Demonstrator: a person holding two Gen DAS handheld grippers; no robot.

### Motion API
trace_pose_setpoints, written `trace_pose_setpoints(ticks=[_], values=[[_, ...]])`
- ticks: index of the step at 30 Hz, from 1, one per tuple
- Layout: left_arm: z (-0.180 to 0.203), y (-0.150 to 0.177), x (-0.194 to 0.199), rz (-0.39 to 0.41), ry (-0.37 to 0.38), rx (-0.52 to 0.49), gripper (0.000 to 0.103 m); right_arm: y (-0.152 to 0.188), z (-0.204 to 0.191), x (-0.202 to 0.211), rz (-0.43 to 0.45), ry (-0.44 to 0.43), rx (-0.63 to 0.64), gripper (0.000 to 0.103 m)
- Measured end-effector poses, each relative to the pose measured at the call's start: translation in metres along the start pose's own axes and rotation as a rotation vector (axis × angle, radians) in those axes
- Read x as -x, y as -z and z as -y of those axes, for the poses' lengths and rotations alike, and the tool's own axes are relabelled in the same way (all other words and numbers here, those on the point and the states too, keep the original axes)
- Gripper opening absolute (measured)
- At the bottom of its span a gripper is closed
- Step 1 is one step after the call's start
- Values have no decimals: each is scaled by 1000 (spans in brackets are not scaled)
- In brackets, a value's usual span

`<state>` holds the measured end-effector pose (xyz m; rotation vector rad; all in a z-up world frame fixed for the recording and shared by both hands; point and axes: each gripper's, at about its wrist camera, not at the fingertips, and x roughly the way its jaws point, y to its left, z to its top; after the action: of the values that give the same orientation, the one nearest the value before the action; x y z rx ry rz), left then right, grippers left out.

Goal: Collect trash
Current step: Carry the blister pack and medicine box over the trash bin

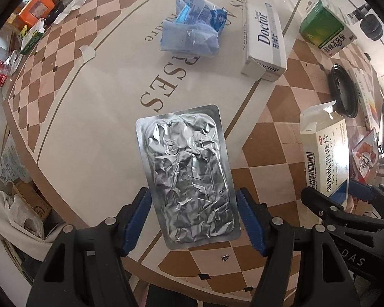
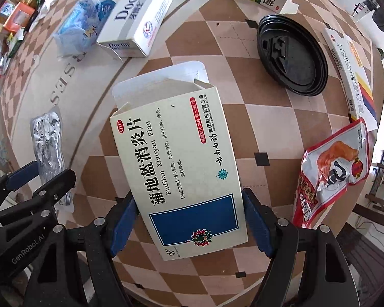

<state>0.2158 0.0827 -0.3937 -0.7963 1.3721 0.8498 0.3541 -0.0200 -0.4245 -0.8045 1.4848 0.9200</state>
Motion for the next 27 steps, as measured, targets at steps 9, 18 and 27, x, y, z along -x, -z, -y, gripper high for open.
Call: trace_pose_setpoints(ticks=[9, 18, 27], values=[[-16, 31, 59, 141, 58, -46, 66, 36, 5, 46, 78, -38, -74, 79], [-61, 96, 103, 254, 103, -130, 66, 100, -28, 94, 194, -53, -113, 79], [-128, 183, 69, 176, 138, -131, 66, 198, -119, 56, 168, -73, -139, 79]])
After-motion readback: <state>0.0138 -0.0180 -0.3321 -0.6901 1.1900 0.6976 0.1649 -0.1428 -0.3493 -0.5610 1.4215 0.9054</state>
